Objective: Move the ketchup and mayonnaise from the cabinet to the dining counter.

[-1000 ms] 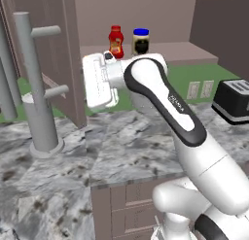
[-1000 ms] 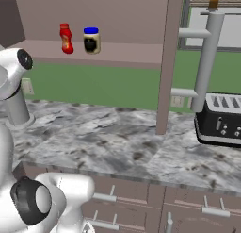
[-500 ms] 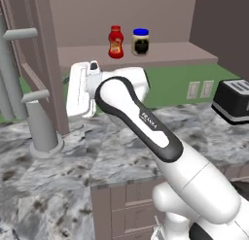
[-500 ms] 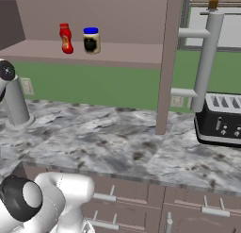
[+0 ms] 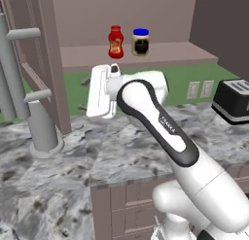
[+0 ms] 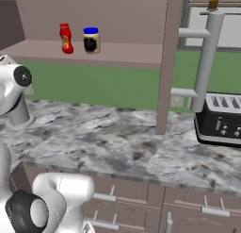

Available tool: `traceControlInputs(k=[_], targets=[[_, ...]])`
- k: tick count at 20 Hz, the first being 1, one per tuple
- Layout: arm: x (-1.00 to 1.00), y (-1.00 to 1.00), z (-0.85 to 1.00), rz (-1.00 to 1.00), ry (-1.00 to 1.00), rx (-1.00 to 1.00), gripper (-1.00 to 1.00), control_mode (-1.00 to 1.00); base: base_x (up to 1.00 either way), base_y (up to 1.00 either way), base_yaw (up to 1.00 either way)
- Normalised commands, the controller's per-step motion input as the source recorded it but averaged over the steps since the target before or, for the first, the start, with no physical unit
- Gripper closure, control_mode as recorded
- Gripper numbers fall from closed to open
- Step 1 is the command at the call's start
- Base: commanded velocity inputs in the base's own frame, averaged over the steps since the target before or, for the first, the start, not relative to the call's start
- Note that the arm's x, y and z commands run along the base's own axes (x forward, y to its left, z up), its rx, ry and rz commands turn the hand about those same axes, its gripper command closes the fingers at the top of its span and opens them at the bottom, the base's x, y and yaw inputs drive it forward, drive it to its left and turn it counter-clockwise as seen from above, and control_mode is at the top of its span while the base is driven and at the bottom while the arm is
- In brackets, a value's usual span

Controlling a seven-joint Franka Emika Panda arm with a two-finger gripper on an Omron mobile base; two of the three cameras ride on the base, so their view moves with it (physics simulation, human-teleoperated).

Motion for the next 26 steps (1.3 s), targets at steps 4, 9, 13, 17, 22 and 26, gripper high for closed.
traceControlInputs(k=[4,9,13,17,22,26], targets=[[0.03,-0.93,0.00,-0.43,0.00,-0.04,-1.00,-1.00,0.00,0.00,0.00],[0.05,-0.54,-0.17,-0.78,0.00,-0.05,-1.00,-1.00,0.00,0.00,0.00],[0.49,-0.35,-0.03,-0.67,0.02,-0.01,-1.00,-1.00,0.00,0.00,0.00],[0.58,-0.57,0.00,-0.23,0.06,0.02,-1.00,-1.00,0.00,0.00,0.00],[0.39,-0.35,0.00,-0.15,0.08,0.07,-1.00,-1.00,0.00,0.00,0.00],[0.07,-0.23,0.08,-0.11,0.11,0.08,-1.00,-1.00,0.00,0.00,0.00]])
